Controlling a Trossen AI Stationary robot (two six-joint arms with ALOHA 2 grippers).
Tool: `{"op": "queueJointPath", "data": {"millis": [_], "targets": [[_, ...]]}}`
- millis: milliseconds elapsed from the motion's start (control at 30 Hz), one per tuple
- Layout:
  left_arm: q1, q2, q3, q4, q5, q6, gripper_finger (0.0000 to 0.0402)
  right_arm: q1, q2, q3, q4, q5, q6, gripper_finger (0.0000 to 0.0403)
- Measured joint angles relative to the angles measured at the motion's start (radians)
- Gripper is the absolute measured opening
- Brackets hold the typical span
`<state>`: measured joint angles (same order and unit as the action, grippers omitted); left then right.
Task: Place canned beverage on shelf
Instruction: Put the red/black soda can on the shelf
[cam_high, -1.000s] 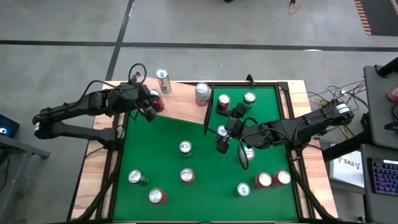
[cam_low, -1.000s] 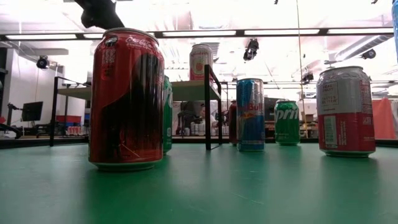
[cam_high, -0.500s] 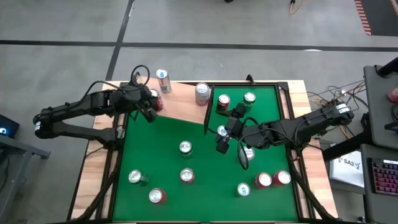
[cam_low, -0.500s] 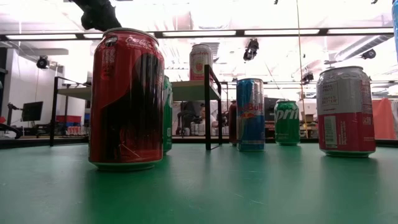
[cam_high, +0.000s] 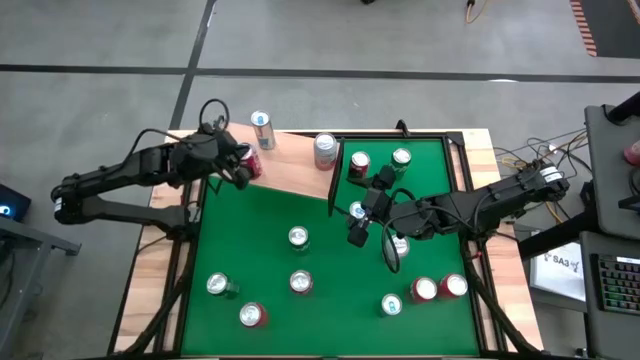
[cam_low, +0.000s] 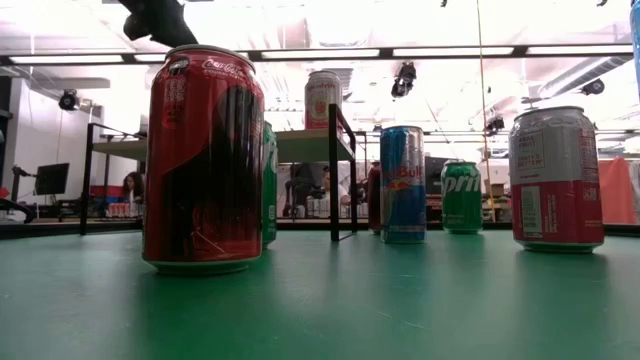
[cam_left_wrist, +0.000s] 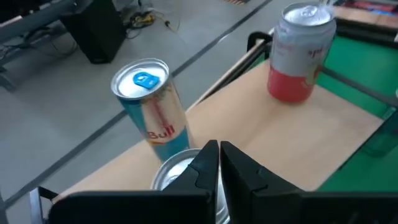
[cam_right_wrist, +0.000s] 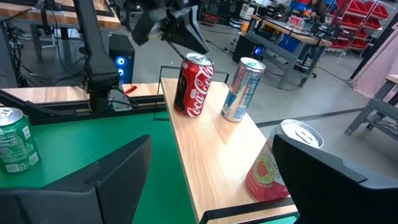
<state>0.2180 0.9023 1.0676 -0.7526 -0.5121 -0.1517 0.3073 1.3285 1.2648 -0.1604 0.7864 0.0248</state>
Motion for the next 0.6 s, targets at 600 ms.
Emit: {"op": "queueJointPath", "data": {"millis": [600], "targets": [[0.000,0.032,0.002,-0.061,0.027,0.082,0.0000,0.000,0.000,-0.005,0.001,0.000,0.001,0.0325]]}}
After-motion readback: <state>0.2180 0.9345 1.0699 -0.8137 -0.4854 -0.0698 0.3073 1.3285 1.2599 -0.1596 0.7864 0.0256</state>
